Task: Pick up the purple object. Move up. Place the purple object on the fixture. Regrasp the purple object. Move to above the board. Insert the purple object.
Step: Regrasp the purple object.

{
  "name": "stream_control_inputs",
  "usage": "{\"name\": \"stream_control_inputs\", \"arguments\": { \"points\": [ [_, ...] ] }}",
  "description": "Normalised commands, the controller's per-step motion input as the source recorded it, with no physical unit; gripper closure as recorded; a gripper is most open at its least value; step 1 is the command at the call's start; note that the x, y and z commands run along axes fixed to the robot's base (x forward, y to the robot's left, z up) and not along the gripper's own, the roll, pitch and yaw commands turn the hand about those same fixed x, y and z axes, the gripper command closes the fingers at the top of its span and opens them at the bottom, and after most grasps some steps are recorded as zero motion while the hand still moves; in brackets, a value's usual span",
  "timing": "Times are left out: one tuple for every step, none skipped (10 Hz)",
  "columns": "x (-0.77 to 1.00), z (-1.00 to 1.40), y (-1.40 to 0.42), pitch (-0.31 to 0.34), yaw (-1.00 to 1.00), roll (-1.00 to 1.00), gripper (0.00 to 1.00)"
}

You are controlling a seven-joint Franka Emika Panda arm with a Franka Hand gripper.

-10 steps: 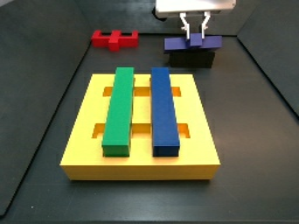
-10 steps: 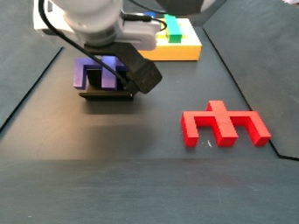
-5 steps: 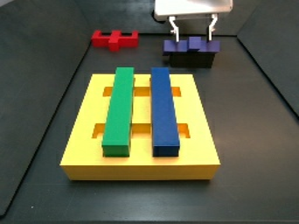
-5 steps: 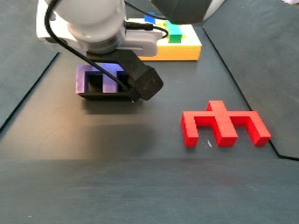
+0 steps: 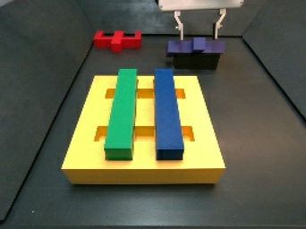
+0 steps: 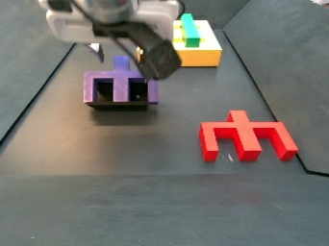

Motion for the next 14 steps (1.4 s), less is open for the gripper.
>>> {"name": "stream_control_inputs", "arguments": {
  "points": [
    [-0.22, 0.02, -0.16, 0.037, 0.11, 1.00, 0.00],
    [-0.17, 0.02, -0.16, 0.060, 0.15, 1.00, 0.00],
    [-0.10, 0.02, -0.16, 0.069, 0.19, 1.00, 0.00],
    [-0.01, 0.03, -0.15, 0.069, 0.21, 1.00, 0.00],
    [0.00, 0.04, -0.10, 0.100, 0.21, 1.00, 0.00],
    [0.11, 0.07, -0.06, 0.154, 0.21, 1.00, 0.00],
    [0.15, 0.07, -0.04, 0.166, 0.20, 1.00, 0.00],
    [0.17, 0.07, -0.04, 0.166, 0.19, 1.00, 0.00],
    [0.21, 0.07, -0.03, 0.151, 0.17, 1.00, 0.00],
    [0.24, 0.07, -0.03, 0.143, 0.16, 1.00, 0.00],
    [0.25, 0.07, -0.03, 0.149, 0.17, 1.00, 0.00],
    [0.25, 0.00, -0.04, 0.111, 0.17, 1.00, 0.00],
    [0.25, 0.01, -0.04, 0.149, 0.21, 1.00, 0.00],
    [0.25, 0.04, -0.03, 0.160, 0.21, 1.00, 0.00]
  ]
}}
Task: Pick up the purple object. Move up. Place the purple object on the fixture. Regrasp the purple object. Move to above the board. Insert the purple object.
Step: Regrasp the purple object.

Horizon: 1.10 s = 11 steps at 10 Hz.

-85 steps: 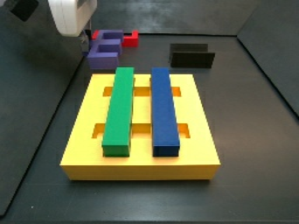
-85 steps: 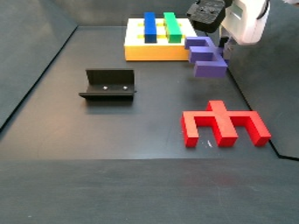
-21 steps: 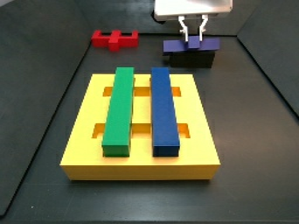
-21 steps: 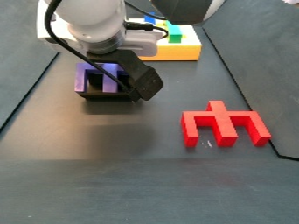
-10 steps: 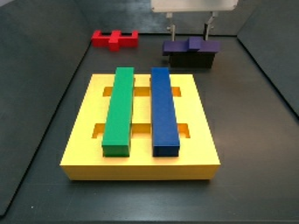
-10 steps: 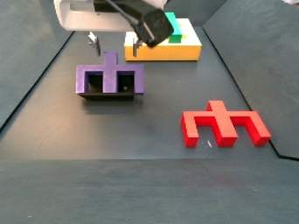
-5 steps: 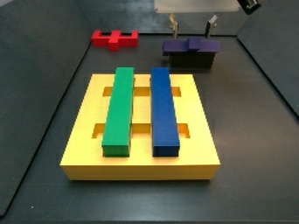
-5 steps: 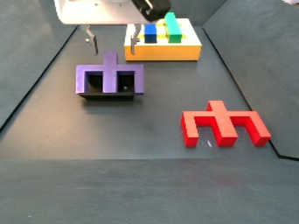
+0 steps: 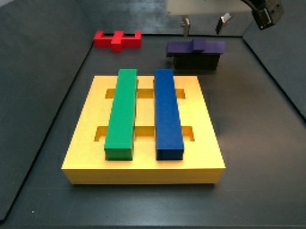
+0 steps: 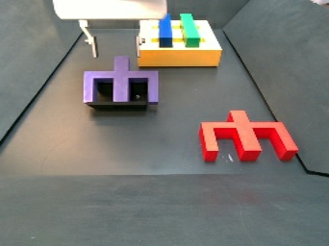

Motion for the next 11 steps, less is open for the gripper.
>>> {"name": "stream_control_inputs", "arguments": {
  "points": [
    [0.16, 0.05, -0.07, 0.206, 0.21, 1.00, 0.00],
    [0.05, 0.02, -0.15, 0.220, 0.20, 1.00, 0.00],
    [0.03, 0.04, -0.16, 0.220, 0.17, 1.00, 0.00],
    [0.02, 0.03, -0.19, 0.229, 0.17, 1.00, 0.00],
    [0.04, 0.00, -0.22, 0.226, 0.16, 1.00, 0.00],
    [0.11, 0.00, -0.28, 0.191, 0.12, 1.00, 0.00],
    [0.04, -0.14, -0.30, 0.111, 0.05, 1.00, 0.00],
    [0.00, -0.01, -0.26, 0.000, 0.00, 0.52, 0.00],
    [0.00, -0.05, 0.00, 0.000, 0.00, 0.00, 0.00],
    [0.00, -0.26, 0.00, 0.000, -0.10, 0.08, 0.00],
    [-0.01, -0.37, 0.00, 0.000, -0.15, 0.14, 0.00]
  ]
}}
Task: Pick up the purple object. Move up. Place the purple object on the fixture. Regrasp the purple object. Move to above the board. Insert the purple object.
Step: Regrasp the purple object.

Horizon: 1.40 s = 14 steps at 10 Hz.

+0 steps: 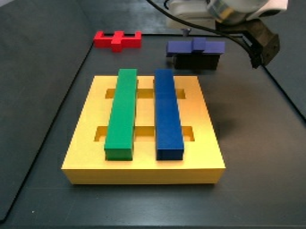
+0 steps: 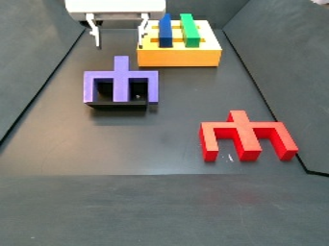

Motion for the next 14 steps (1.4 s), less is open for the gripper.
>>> {"name": "stream_control_inputs", "arguments": {
  "points": [
    [0.03, -0.33, 0.01, 0.011, -0.13, 0.11, 0.00],
    [0.06, -0.37, 0.04, 0.031, -0.18, 0.11, 0.00],
    [0.00, -0.32, 0.07, 0.069, -0.30, 0.11, 0.00],
    [0.02, -0.21, 0.12, 0.100, -0.29, 0.09, 0.00],
    [0.12, -0.11, 0.16, 0.231, -0.31, 0.09, 0.00],
    [0.09, -0.11, 0.18, 0.189, -0.32, 0.04, 0.00],
    [0.01, -0.16, 0.13, 0.089, -0.28, 0.02, 0.00],
    [0.00, -0.25, 0.10, 0.000, -0.23, 0.00, 0.00],
    [-0.10, -0.20, 0.09, -0.100, -0.07, -0.07, 0.00],
    [-0.03, -0.03, 0.06, -0.071, 0.00, -0.12, 0.00],
    [-0.01, 0.00, 0.09, -0.080, 0.00, -0.17, 0.00],
    [0.00, 0.00, 0.07, -0.017, 0.06, -0.19, 0.00],
    [0.00, 0.00, 0.02, 0.000, 0.05, -0.08, 0.00],
    [0.00, -0.03, 0.00, -0.080, 0.02, -0.07, 0.00]
  ]
}}
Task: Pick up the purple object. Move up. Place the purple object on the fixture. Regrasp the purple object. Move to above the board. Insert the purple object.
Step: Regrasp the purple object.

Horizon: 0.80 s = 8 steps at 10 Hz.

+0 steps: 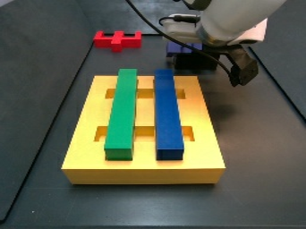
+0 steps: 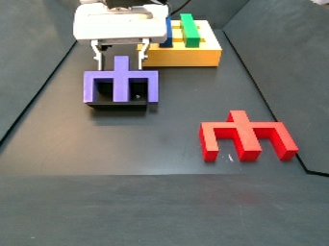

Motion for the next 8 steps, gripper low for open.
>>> {"name": "stream_control_inputs", "arguments": {
  "points": [
    [0.00, -0.03, 0.00, -0.103, 0.07, -0.05, 0.00],
    [0.00, -0.03, 0.00, -0.106, 0.10, -0.08, 0.00],
    [0.00, -0.01, 0.00, -0.100, 0.11, -0.09, 0.00],
    [0.00, -0.01, 0.00, -0.117, 0.11, -0.10, 0.00],
    [0.00, 0.00, 0.00, -0.003, 0.02, 0.00, 0.00],
    [0.00, 0.00, 0.00, 0.000, 0.00, 0.00, 0.00],
    [0.00, 0.00, 0.00, 0.000, 0.00, 0.00, 1.00],
    [0.00, 0.00, 0.00, 0.000, 0.00, 0.00, 1.00]
  ]
}}
